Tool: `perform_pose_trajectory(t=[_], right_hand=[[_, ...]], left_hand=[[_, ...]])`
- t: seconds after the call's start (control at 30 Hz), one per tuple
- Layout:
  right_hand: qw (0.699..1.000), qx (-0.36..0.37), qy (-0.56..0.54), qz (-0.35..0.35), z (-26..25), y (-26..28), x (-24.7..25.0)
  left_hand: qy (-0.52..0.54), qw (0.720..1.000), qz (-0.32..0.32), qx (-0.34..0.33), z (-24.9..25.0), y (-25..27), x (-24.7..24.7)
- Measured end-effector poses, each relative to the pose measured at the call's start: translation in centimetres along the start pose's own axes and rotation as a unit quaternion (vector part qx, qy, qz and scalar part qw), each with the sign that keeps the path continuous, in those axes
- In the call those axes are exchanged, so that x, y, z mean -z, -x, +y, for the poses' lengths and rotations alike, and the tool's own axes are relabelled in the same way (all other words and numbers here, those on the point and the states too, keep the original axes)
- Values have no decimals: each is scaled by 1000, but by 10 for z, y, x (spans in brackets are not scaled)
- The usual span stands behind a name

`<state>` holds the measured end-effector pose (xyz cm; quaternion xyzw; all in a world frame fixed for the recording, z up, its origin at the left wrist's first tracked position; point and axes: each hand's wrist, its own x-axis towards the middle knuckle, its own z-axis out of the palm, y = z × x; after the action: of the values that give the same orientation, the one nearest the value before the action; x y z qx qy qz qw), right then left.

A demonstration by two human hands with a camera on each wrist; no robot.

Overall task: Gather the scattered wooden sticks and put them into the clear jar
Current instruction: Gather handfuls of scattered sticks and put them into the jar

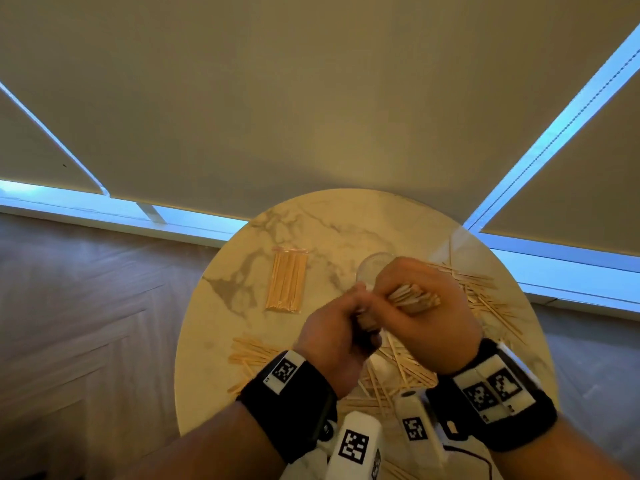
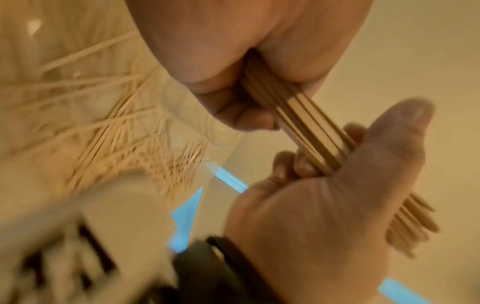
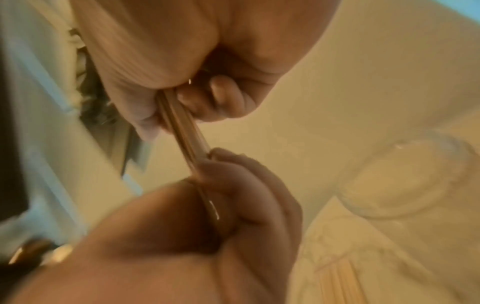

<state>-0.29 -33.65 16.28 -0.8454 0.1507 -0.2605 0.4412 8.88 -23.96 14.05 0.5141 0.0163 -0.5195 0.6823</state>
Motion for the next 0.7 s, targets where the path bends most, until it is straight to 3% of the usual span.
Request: perform_pose_trajectory(t=[0.07, 0.13, 0.17, 0.27, 0.33, 0.43, 0.53, 0.7], right_hand=[[995, -61, 0, 81, 14, -3, 8], [978, -131, 27, 157, 33, -8, 16], [969, -159, 50, 182, 44, -11, 20], [950, -206, 117, 203, 75, -16, 21], [953, -206, 146, 170, 92, -17, 13], [963, -181, 192, 58, 111, -15, -7], [953, -152, 259, -33, 119, -15, -21], [935, -159, 315, -43, 130, -9, -30]], left_hand=[[-45, 999, 26, -17, -4, -19, 7], [-161, 983, 47, -78, -10, -41, 17], [-266, 954, 59, -124, -14, -53, 25], [-556, 801, 29, -223, -19, -77, 43], [-617, 759, -2, -206, -19, -89, 46], [-614, 766, -37, -184, -24, -108, 45], [-600, 776, -49, -189, -26, -110, 45], [-613, 768, -31, -182, -30, -109, 49]])
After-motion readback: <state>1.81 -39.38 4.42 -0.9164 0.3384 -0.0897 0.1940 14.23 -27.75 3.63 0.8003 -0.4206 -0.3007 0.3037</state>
